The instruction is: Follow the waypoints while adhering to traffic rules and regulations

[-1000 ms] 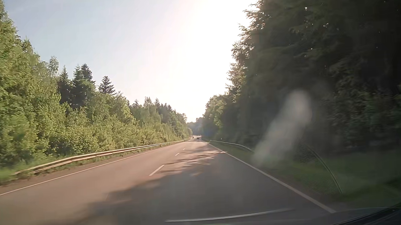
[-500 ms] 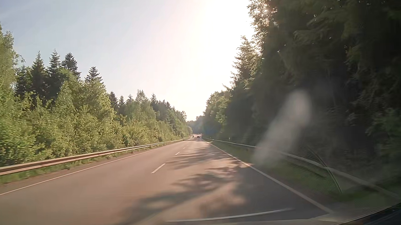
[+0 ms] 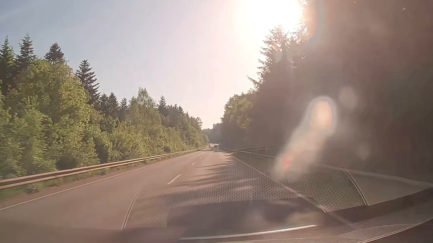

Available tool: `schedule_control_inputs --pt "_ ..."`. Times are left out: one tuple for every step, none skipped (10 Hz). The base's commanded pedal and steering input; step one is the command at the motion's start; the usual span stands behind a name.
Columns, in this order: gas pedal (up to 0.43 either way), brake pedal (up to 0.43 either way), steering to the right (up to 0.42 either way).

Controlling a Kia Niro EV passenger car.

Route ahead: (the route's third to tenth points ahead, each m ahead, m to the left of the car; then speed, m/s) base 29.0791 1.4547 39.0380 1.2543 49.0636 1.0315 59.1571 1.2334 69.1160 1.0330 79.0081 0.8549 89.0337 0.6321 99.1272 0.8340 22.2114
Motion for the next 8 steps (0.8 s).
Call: schedule_control_inputs --pt "0.000 0.000 0.000" --pt "0.039 0.000 0.000" --pt "0.059 0.000 0.000" --pt "0.067 0.000 0.000" --pt "0.067 0.000 0.001" --pt "0.087 0.000 0.001" --pt "0.110 0.000 0.001" --pt "0.118 0.000 0.001"
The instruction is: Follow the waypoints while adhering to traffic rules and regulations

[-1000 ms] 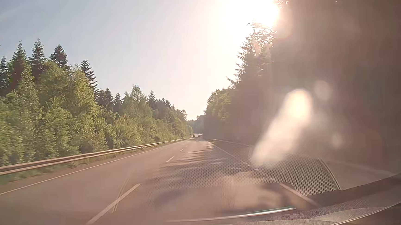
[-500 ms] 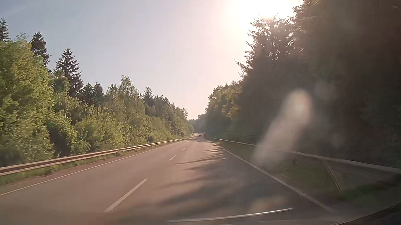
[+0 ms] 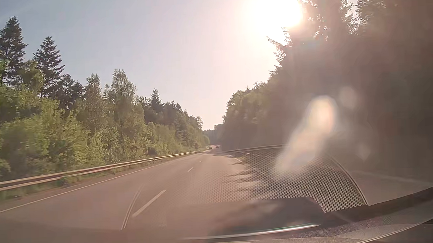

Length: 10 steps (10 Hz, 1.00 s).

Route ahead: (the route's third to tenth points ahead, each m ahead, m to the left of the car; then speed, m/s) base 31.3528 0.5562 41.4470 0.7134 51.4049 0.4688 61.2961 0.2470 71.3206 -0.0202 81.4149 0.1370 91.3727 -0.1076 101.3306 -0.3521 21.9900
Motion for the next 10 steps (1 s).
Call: schedule_control_inputs --pt "0.118 0.000 0.002" --pt "0.118 0.000 0.002" --pt "0.118 0.000 0.002" --pt "0.130 0.000 0.002" --pt "0.130 0.000 0.002" --pt "0.130 0.000 0.002" --pt "0.130 0.000 0.002" --pt "0.130 0.000 0.002" --pt "0.130 0.000 0.002" --pt "0.138 0.000 0.002"
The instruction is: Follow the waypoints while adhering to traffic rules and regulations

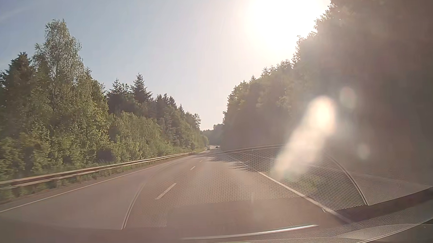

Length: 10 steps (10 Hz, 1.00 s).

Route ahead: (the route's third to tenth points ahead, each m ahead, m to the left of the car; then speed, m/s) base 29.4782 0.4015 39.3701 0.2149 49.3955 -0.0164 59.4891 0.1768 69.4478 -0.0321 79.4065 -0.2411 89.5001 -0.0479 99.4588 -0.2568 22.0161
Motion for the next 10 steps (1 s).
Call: schedule_control_inputs --pt "0.138 0.000 0.002" --pt "0.138 0.000 0.002" --pt "0.138 0.000 0.002" --pt "0.138 0.000 0.002" --pt "0.138 0.000 0.002" --pt "0.138 0.000 0.002" --pt "0.138 0.000 0.002" --pt "0.138 0.000 0.002" --pt "0.138 0.000 0.002" --pt "0.138 0.000 0.002"
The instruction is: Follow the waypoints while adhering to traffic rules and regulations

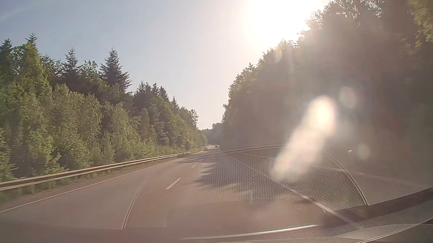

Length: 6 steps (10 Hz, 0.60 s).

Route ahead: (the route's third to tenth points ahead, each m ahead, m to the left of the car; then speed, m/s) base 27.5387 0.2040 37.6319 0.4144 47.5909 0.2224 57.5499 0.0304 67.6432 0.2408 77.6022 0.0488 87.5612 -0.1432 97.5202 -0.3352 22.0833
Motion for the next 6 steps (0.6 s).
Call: schedule_control_inputs --pt "0.138 0.000 0.002" --pt "0.138 0.000 0.002" --pt "0.130 0.000 0.002" --pt "0.118 0.000 0.002" --pt "0.118 0.000 0.002" --pt "0.118 0.000 0.002"
